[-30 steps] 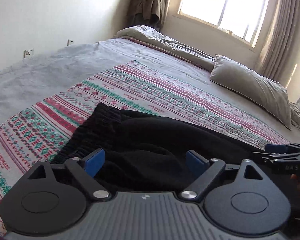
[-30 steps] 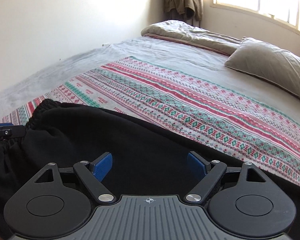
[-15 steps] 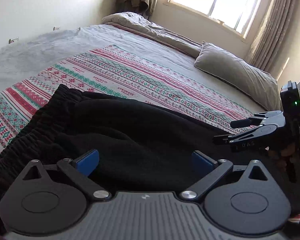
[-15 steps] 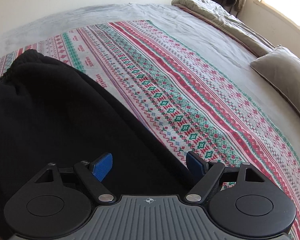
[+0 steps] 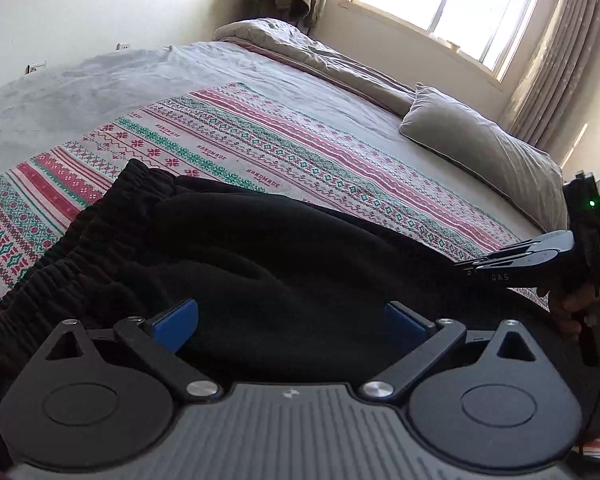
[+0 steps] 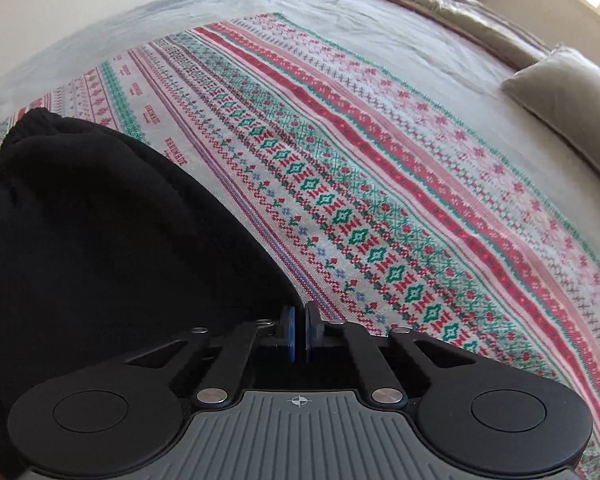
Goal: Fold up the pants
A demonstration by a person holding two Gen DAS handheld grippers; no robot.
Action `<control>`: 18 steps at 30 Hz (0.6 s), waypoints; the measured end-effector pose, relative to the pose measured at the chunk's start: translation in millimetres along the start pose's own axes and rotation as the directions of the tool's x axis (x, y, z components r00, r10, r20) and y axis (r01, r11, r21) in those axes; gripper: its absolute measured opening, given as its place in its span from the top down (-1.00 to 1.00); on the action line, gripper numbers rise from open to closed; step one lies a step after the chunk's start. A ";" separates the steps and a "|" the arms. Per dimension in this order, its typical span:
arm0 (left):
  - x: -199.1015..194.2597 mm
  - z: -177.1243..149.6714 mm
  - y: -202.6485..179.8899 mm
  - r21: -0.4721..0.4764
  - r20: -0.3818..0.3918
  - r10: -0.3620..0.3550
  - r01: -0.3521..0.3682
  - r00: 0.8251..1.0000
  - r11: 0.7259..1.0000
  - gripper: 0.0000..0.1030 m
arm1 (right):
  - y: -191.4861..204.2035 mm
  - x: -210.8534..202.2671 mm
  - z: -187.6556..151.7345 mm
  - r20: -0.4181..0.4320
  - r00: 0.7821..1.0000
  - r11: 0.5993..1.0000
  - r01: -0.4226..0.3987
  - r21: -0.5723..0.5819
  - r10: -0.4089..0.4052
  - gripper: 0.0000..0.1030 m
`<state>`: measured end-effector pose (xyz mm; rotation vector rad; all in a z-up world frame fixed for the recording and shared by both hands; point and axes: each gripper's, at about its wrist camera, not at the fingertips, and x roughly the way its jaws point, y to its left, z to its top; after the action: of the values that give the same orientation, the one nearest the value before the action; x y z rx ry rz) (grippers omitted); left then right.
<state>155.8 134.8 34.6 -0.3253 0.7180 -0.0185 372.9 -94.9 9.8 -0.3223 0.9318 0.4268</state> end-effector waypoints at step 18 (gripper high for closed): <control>-44.8 -39.1 -43.3 0.013 -0.011 -0.360 0.360 0.933 0.933 -0.91 | 150.3 -149.7 -117.0 0.277 0.952 0.982 0.164 -0.098 -0.132 0.94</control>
<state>100.7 88.2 48.7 -0.4399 0.6580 -0.3739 139.7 -48.0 55.4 -0.4299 0.6120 0.3780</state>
